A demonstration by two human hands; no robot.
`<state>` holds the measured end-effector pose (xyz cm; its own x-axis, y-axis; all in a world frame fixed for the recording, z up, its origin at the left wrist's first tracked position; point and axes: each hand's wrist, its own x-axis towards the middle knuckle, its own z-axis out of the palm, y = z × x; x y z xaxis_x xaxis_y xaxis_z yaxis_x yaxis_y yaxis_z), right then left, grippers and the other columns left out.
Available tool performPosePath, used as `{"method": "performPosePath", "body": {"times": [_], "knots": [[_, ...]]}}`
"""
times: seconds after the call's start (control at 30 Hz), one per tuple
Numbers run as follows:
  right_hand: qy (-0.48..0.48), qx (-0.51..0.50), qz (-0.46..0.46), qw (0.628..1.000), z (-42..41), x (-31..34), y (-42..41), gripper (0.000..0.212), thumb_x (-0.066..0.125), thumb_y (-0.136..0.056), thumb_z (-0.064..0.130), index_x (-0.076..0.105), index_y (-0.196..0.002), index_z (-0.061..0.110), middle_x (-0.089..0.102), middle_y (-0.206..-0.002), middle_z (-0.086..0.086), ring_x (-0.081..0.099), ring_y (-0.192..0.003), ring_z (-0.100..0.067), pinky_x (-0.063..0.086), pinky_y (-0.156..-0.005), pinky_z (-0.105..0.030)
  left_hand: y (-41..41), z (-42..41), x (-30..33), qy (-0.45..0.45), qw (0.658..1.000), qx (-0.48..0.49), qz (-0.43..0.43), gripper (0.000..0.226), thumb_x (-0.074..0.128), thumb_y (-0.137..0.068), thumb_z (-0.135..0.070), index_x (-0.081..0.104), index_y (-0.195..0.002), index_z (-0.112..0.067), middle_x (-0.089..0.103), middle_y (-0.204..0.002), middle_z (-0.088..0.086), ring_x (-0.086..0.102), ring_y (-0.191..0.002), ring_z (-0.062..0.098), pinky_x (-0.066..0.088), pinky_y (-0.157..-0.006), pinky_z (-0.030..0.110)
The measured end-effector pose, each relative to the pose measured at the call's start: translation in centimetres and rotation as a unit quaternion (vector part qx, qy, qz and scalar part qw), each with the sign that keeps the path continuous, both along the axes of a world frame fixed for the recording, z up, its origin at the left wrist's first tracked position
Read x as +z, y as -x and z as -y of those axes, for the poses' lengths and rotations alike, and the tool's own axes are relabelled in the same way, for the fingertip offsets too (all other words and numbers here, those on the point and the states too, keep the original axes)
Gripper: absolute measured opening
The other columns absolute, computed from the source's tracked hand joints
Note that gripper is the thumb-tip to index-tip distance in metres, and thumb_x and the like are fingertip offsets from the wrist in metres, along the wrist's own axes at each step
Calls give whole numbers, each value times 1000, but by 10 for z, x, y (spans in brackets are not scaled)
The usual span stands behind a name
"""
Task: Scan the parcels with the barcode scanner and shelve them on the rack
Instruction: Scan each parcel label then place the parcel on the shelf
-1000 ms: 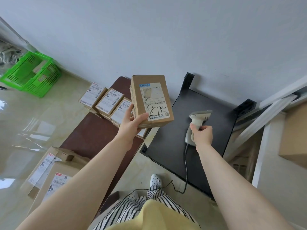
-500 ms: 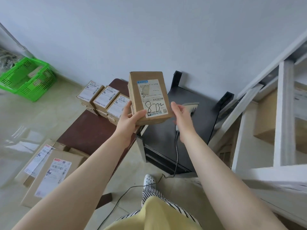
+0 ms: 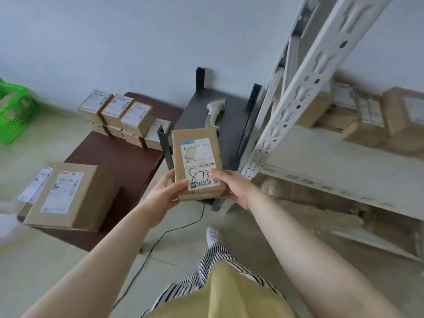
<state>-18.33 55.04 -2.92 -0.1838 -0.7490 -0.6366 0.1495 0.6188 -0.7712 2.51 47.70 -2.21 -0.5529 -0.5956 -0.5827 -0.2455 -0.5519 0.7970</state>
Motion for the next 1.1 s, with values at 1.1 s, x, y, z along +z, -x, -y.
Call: {"method": "performPosePath", "body": {"times": [1.1], "knots": [[8,-348,77,934,-423,37,395,39,66,-93,39,60,-125,18,56,-135,3,45,-129,-28,55,-95,-49,491,-317,9,-67,967,-245,9,76,76,-88,-23,39,-155,-27,66,-131,6,67,-107,25,60,-73,36]]}}
